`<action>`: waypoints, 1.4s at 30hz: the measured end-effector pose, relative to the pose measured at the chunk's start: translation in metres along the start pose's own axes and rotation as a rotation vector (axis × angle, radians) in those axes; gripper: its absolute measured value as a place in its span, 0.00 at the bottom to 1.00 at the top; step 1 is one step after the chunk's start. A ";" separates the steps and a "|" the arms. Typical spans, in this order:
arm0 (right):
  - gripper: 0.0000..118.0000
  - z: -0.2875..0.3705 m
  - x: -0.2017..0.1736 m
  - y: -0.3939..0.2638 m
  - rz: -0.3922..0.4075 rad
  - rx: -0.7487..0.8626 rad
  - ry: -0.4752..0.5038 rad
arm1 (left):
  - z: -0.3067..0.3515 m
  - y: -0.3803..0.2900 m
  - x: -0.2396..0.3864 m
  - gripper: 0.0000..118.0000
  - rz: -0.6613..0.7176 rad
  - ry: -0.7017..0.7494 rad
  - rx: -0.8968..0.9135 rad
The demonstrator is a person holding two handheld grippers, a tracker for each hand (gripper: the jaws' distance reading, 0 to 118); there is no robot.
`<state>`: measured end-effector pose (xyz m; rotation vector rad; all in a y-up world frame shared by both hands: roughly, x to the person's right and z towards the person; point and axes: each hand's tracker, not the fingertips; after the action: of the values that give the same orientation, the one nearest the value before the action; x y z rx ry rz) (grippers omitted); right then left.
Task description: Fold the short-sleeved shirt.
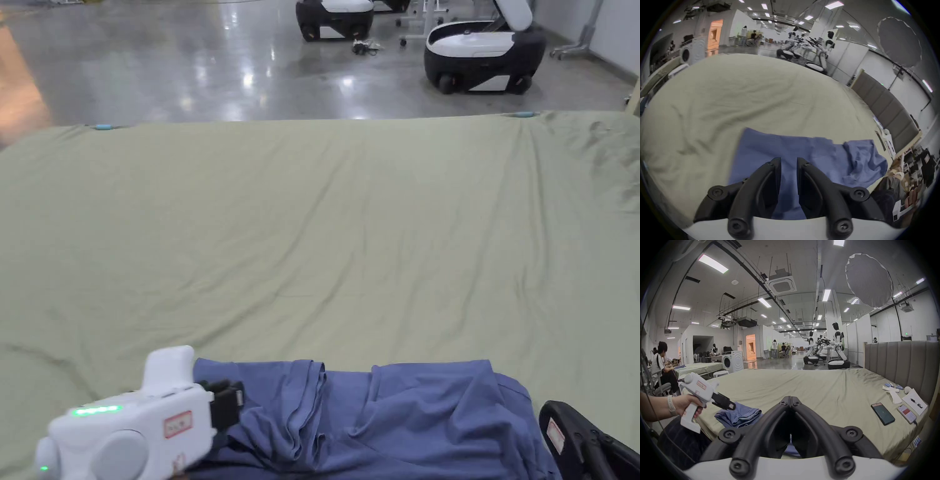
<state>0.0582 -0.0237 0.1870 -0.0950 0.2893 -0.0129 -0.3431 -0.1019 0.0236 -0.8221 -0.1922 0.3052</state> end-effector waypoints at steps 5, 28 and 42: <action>0.00 0.003 0.000 -0.002 0.007 0.026 -0.013 | -0.051 -0.018 0.048 0.17 -0.007 -0.135 -0.077; 0.00 -0.022 -0.031 -0.002 0.155 -0.080 -0.009 | 0.058 0.019 -0.140 1.00 0.571 -0.454 -0.031; 0.00 -0.058 -0.046 0.004 0.144 -0.140 -0.040 | -0.067 0.022 -0.102 0.49 0.502 -0.899 -0.409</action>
<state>-0.0026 -0.0237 0.1447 -0.2134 0.2562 0.1517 -0.4245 -0.1687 -0.0424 -1.0879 -0.9161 1.1335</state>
